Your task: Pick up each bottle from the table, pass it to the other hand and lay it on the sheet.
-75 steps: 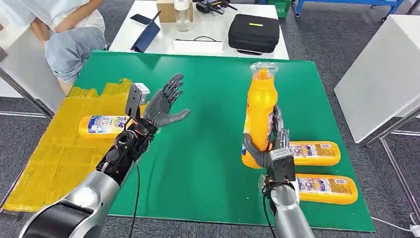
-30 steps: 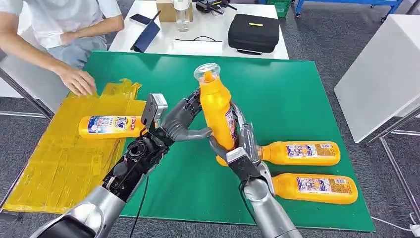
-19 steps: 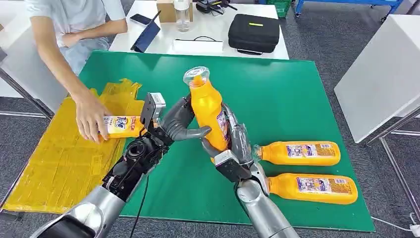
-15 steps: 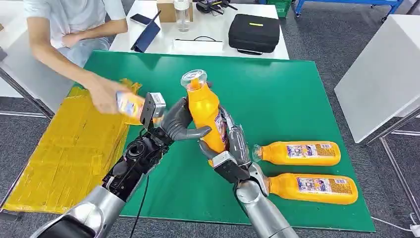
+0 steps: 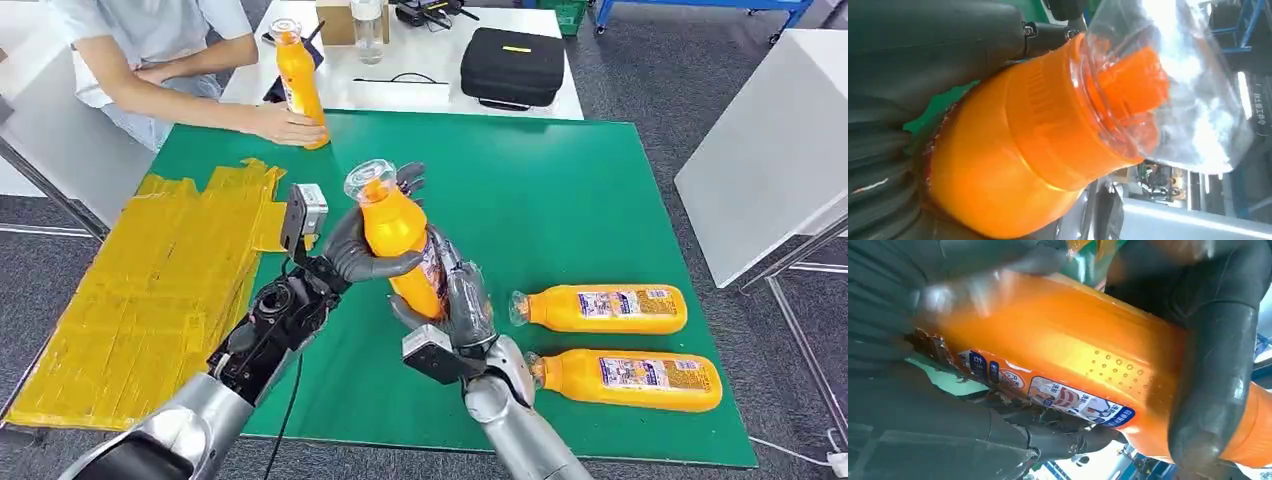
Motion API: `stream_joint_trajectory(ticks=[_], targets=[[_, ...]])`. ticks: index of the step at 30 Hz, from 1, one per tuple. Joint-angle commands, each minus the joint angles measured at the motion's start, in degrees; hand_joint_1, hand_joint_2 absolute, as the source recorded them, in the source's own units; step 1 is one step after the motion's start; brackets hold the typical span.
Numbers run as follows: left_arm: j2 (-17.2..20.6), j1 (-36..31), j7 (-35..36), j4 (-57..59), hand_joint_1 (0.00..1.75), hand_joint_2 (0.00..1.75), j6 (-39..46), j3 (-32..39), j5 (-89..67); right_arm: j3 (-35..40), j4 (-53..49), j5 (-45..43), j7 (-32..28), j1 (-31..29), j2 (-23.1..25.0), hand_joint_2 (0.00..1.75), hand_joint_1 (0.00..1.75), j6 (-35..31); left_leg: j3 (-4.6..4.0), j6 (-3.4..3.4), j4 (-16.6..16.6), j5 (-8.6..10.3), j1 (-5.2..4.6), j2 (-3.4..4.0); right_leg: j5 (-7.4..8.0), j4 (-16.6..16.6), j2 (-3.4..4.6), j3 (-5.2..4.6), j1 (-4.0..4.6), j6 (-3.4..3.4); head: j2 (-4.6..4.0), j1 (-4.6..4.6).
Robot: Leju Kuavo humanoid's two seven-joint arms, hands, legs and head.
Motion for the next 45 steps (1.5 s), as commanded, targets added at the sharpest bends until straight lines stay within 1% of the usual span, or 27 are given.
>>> stream_joint_trajectory(ticks=[1, 4, 6, 7, 8, 9, 12, 13, 14, 15, 16, 22, 24, 25, 27, 30, 32, 33, 34, 35, 38, 40, 41, 42, 43, 44, 45], targets=[[-1.14, -3.71, -0.10, 5.58, 0.00, 1.75, -1.04, -4.02, 0.21, 3.36, 4.63, 0.92, 0.04, -1.41, -0.92, 1.75, 1.75, -0.10, 0.36, -0.11, 0.05, -0.19, 0.06, -0.12, -0.20, 0.04, -0.19, 0.40, 0.08, -0.13, 0.00, 0.00], [-1.01, -3.37, -0.18, 5.09, 0.00, 1.75, -0.79, -3.84, 0.29, 3.42, 4.74, 0.79, 0.14, -1.53, -0.53, 1.75, 1.75, 0.13, 0.53, -0.16, 0.11, -0.31, 0.08, -0.13, -0.32, 0.11, -0.22, 0.56, 0.11, -0.18, 0.00, 0.00], [-1.01, -3.37, -0.18, 5.09, 0.00, 1.75, -0.79, -3.84, 0.29, 3.42, 4.74, 0.79, 0.14, -1.53, -0.53, 1.75, 1.75, 0.13, 0.23, -0.09, 0.00, -0.11, 0.05, -0.07, -0.11, -0.01, -0.12, 0.25, 0.07, -0.10, 0.00, 0.00], [-0.91, -3.36, -0.19, 5.08, 0.00, 1.75, -0.77, -3.79, 0.29, 3.44, 4.70, 0.79, 0.14, -1.61, -0.47, 1.75, 1.75, 0.15, 0.41, -0.14, 0.09, -0.25, 0.07, -0.09, -0.25, 0.07, -0.17, 0.44, 0.10, -0.15, 0.00, 0.00], [-0.91, -3.36, -0.19, 5.08, 0.00, 1.75, -0.77, -3.79, 0.29, 3.44, 4.70, 0.79, 0.14, -1.61, -0.47, 1.75, 1.75, 0.15, 0.25, -0.10, 0.02, -0.13, 0.04, -0.06, -0.14, 0.01, -0.12, 0.27, 0.06, -0.11, 0.00, 0.00], [-0.91, -3.36, -0.19, 5.08, 0.00, 1.75, -0.77, -3.79, 0.29, 3.44, 4.70, 0.79, 0.14, -1.61, -0.47, 1.75, 1.75, 0.15, 0.44, -0.14, 0.09, -0.26, 0.07, -0.07, -0.26, 0.08, -0.16, 0.46, 0.10, -0.16, 0.00, 0.00], [-0.91, -3.36, -0.19, 5.08, 0.00, 1.75, -0.77, -3.79, 0.29, 3.44, 4.70, 0.79, 0.14, -1.61, -0.47, 1.75, 1.75, 0.15, 0.20, -0.07, -0.01, -0.09, 0.03, -0.06, -0.10, -0.01, -0.11, 0.22, 0.04, -0.09, 0.00, 0.00], [-0.91, -3.36, -0.19, 5.08, 0.42, 1.75, -0.77, -3.79, 0.29, 3.44, 4.70, 0.79, 0.14, -1.61, -0.47, 1.75, 1.75, 0.15, 0.19, -0.08, 0.00, -0.09, 0.04, -0.05, -0.10, 0.00, -0.11, 0.21, 0.05, -0.09, 0.00, 0.00], [-0.91, -3.36, -0.19, 5.08, 1.43, 1.75, -0.77, -3.79, 0.29, 3.44, 4.70, 0.79, 0.14, -1.61, -0.47, 1.75, 1.75, 0.15, 0.46, -0.14, 0.11, -0.28, 0.07, -0.08, -0.29, 0.10, -0.17, 0.48, 0.10, -0.16, 0.00, 0.00], [-0.82, -3.05, -0.23, 4.56, 1.64, 1.75, -0.34, -3.56, 0.35, 3.49, 4.84, 0.79, 0.12, -1.83, -0.50, 1.75, 1.75, 0.63, 0.21, -0.08, 0.02, -0.11, 0.05, -0.05, -0.12, 0.00, -0.11, 0.24, 0.06, -0.10, 0.00, 0.00], [-0.82, -3.05, -0.23, 4.56, 1.73, 1.75, -0.34, -3.56, 0.35, 3.49, 4.84, 0.79, 0.12, -1.83, -0.50, 1.75, 1.75, 0.63, 0.35, -0.12, 0.07, -0.21, 0.07, -0.07, -0.21, 0.05, -0.14, 0.37, 0.09, -0.14, 0.00, 0.00], [-0.77, -2.82, -0.34, 4.22, 1.75, 1.75, -0.26, -3.44, 0.49, 3.30, 4.86, 0.75, 0.22, -1.91, -0.44, 1.75, 1.75, 0.63, 0.37, -0.12, 0.08, -0.23, 0.07, -0.07, -0.23, 0.06, -0.15, 0.40, 0.09, -0.14, 0.00, 0.00], [-0.71, -2.59, -0.32, 3.76, 1.75, 1.75, -0.10, -3.39, 0.72, 2.90, 4.77, 0.64, 0.27, -1.89, -0.41, 1.75, 1.75, 0.73, 0.63, -0.19, 0.20, -0.42, 0.10, -0.07, -0.41, 0.18, -0.19, 0.65, 0.13, -0.21, 0.00, 0.00], [-0.81, -2.32, -0.64, 3.57, 1.75, 1.75, 0.37, -3.46, 1.09, 1.48, 2.41, -0.28, -0.10, -0.36, -1.22, 1.75, 1.75, 0.31, 0.49, -0.15, 0.12, -0.30, 0.07, -0.06, -0.30, 0.11, -0.16, 0.51, 0.09, -0.17, 0.00, 0.00], [-0.82, -2.39, -0.69, 3.72, 1.75, 1.75, 0.43, -3.30, 1.28, 1.25, 1.91, -0.50, -0.21, -0.18, -1.31, 1.75, 1.75, 0.21, 0.26, -0.10, 0.02, -0.14, 0.04, -0.08, -0.15, 0.01, -0.14, 0.30, 0.06, -0.11, 0.00, 0.00], [-0.66, -2.50, -0.90, 3.92, 1.75, 1.75, 0.07, -3.33, 1.22, 0.49, 0.37, -0.84, -0.33, 0.33, -1.60, 1.75, 1.75, -0.79, 0.45, -0.14, 0.10, -0.28, 0.07, -0.12, -0.29, 0.09, -0.21, 0.49, 0.10, -0.16, 0.00, 0.00], [-0.80, -2.79, -1.11, 4.49, 1.75, 1.75, 0.06, -3.20, 1.18, 0.10, -0.63, -0.68, -0.10, 0.75, -1.89, 1.75, 1.75, -1.40, 0.20, -0.08, 0.00, -0.10, 0.02, -0.09, -0.12, 0.00, -0.14, 0.22, 0.04, -0.09, 0.00, 0.00], [-0.93, -3.06, -1.13, 4.91, 1.75, 1.75, 0.19, -3.02, 1.21, -0.16, -1.34, -0.74, 0.00, 1.02, -2.09, 1.75, 1.75, -1.61, 0.36, -0.12, 0.06, -0.20, 0.05, -0.14, -0.23, 0.06, -0.22, 0.41, 0.07, -0.13, 0.00, 0.00], [-1.05, -3.25, -1.14, 5.23, 1.75, 1.75, 0.70, -2.81, 1.04, -0.51, -1.93, -0.76, -0.14, 1.31, -2.07, 1.75, 1.75, -2.38, 0.21, -0.09, 0.02, -0.11, 0.04, -0.12, -0.14, 0.01, -0.19, 0.24, 0.06, -0.10, 0.00, 0.02], [-1.06, -3.44, -1.16, 5.37, 1.75, 1.75, 0.83, -2.84, 0.85, -0.48, -2.43, -0.76, -0.13, 1.47, -2.24, 1.75, 1.75, -2.23, 0.37, -0.12, 0.08, -0.22, 0.05, -0.16, -0.25, 0.07, -0.24, 0.41, 0.08, -0.14, 0.00, 0.00], [-1.06, -3.44, -1.16, 5.37, 1.75, 1.75, 0.83, -2.84, 0.85, -0.48, -2.43, -0.76, -0.13, 1.47, -2.24, 1.75, 1.75, -2.23, 0.40, -0.13, 0.10, -0.25, 0.05, -0.13, -0.27, 0.10, -0.21, 0.43, 0.08, -0.15, 0.00, 0.00], [-1.06, -3.44, -1.16, 5.37, 1.75, 1.75, 0.83, -2.84, 0.85, -0.48, -2.43, -0.76, -0.13, 1.47, -2.24, 1.75, 1.75, -2.23, 0.22, -0.09, 0.01, -0.12, 0.03, -0.07, -0.13, 0.01, -0.13, 0.25, 0.05, -0.10, 0.00, 0.02], [-1.06, -3.44, -1.16, 5.37, 1.75, 1.75, 0.83, -2.84, 0.85, -0.48, -2.43, -0.76, -0.13, 1.47, -2.24, 1.75, 1.75, -2.23, 0.43, -0.15, 0.12, -0.28, 0.07, -0.09, -0.28, 0.10, -0.18, 0.47, 0.10, -0.16, 0.00, 0.00], [-1.06, -3.44, -1.16, 5.37, 1.75, 1.75, 0.83, -2.84, 0.85, -0.48, -2.43, -0.76, -0.13, 1.47, -2.24, 1.75, 1.05, -2.23, 0.29, -0.11, 0.04, -0.17, 0.05, -0.08, -0.18, 0.04, -0.16, 0.33, 0.07, -0.12, 0.00, 0.00], [-1.14, -3.47, -1.17, 5.49, 1.75, 1.75, 1.41, -2.66, 0.66, -0.84, -2.83, -0.84, 0.00, 1.75, -2.06, 1.75, 0.00, -2.83, 0.18, -0.09, 0.00, -0.10, 0.03, -0.07, -0.11, -0.01, -0.13, 0.22, 0.05, -0.10, 0.00, 0.00], [-1.24, -3.50, -1.18, 5.58, 1.75, 1.75, 2.12, -2.32, 0.52, -0.93, -3.26, -0.82, 0.11, 1.93, -2.08, 1.75, 0.00, -3.22, 0.37, -0.12, 0.06, -0.22, 0.04, -0.09, -0.23, 0.06, -0.17, 0.41, 0.07, -0.14, 0.00, 0.00], [-1.20, -3.66, -1.17, 5.66, 1.75, 1.75, 2.91, -1.88, 0.36, -1.20, -4.74, -1.52, 0.39, 2.43, -2.16, 1.75, 0.00, -2.92, 0.28, -0.11, 0.03, -0.16, 0.04, -0.05, -0.16, 0.02, -0.12, 0.31, 0.06, -0.11, 0.00, 0.00]])
